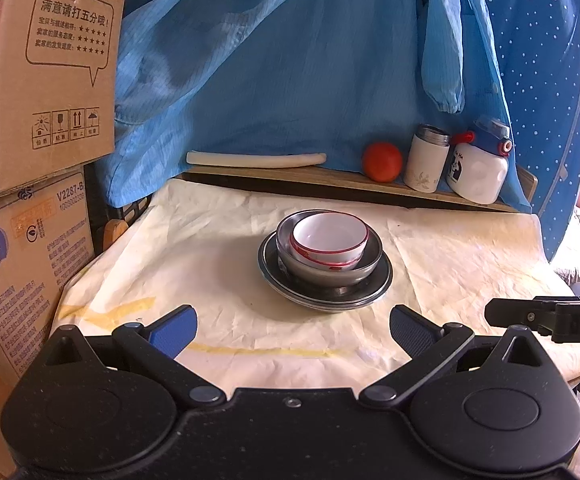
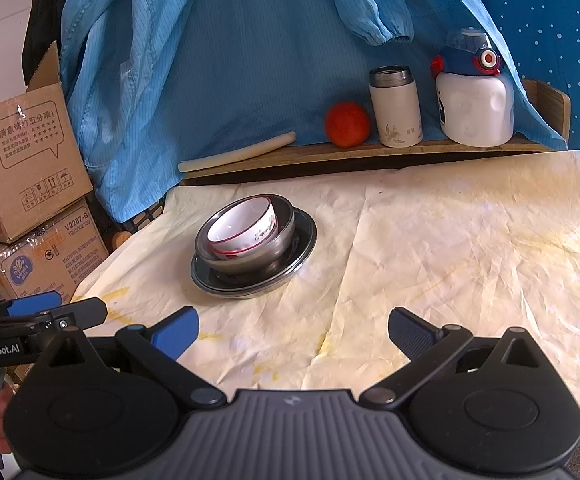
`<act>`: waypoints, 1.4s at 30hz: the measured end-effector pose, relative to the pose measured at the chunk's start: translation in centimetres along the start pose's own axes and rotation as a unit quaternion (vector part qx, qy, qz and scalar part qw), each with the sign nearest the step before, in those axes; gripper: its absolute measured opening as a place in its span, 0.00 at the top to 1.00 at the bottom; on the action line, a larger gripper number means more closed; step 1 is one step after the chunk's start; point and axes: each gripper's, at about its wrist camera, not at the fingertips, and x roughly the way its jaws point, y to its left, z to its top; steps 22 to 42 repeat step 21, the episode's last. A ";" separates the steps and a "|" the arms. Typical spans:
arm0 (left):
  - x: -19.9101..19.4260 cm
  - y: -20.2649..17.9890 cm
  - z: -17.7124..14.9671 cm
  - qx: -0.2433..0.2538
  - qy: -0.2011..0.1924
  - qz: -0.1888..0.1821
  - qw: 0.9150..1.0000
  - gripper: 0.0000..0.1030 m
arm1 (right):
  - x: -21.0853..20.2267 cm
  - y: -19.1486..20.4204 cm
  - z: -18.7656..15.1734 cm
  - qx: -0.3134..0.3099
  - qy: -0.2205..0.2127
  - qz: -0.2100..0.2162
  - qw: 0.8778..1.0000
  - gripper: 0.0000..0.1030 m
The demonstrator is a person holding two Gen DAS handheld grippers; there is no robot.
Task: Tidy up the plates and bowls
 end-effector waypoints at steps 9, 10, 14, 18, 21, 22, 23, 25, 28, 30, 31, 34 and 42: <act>0.2 0.0 0.1 0.002 -0.001 -0.002 1.000 0.01 | 0.1 -0.2 0.0 0.000 0.002 0.000 1.000 0.00; 0.3 0.0 0.1 0.002 -0.001 -0.001 1.000 0.01 | 0.1 -0.2 -0.1 0.000 0.002 0.000 1.000 0.00; 0.4 0.0 0.2 0.001 0.000 -0.001 1.000 0.01 | 0.3 -0.1 -0.2 0.000 0.004 0.001 1.000 0.00; 0.6 0.2 0.3 0.002 0.001 0.000 1.000 0.01 | 0.6 -0.1 -0.1 0.000 0.006 0.001 1.000 0.00; 0.8 0.3 0.4 0.001 0.003 0.000 1.000 0.01 | 0.9 -0.1 0.2 0.000 0.008 0.002 1.000 0.00; 0.8 0.3 0.4 0.001 0.003 0.000 1.000 0.01 | 0.9 -0.1 0.2 0.000 0.008 0.002 1.000 0.00; 0.8 0.3 0.4 0.001 0.003 0.000 1.000 0.01 | 0.9 -0.1 0.2 0.000 0.008 0.002 1.000 0.00; 0.8 0.3 0.4 0.001 0.003 0.000 1.000 0.01 | 0.9 -0.1 0.2 0.000 0.008 0.002 1.000 0.00; 0.8 0.3 0.4 0.001 0.003 0.000 1.000 0.01 | 0.9 -0.1 0.2 0.000 0.008 0.002 1.000 0.00; 0.8 0.3 0.4 0.001 0.003 0.000 1.000 0.01 | 0.9 -0.1 0.2 0.000 0.008 0.002 1.000 0.00; 0.8 0.3 0.4 0.001 0.003 0.000 1.000 0.01 | 0.9 -0.1 0.2 0.000 0.008 0.002 1.000 0.00; 0.8 0.3 0.4 0.001 0.003 0.000 1.000 0.01 | 0.9 -0.1 0.2 0.000 0.008 0.002 1.000 0.00; 0.8 0.3 0.4 0.001 0.003 0.000 1.000 0.01 | 0.9 -0.1 0.2 0.000 0.008 0.002 1.000 0.00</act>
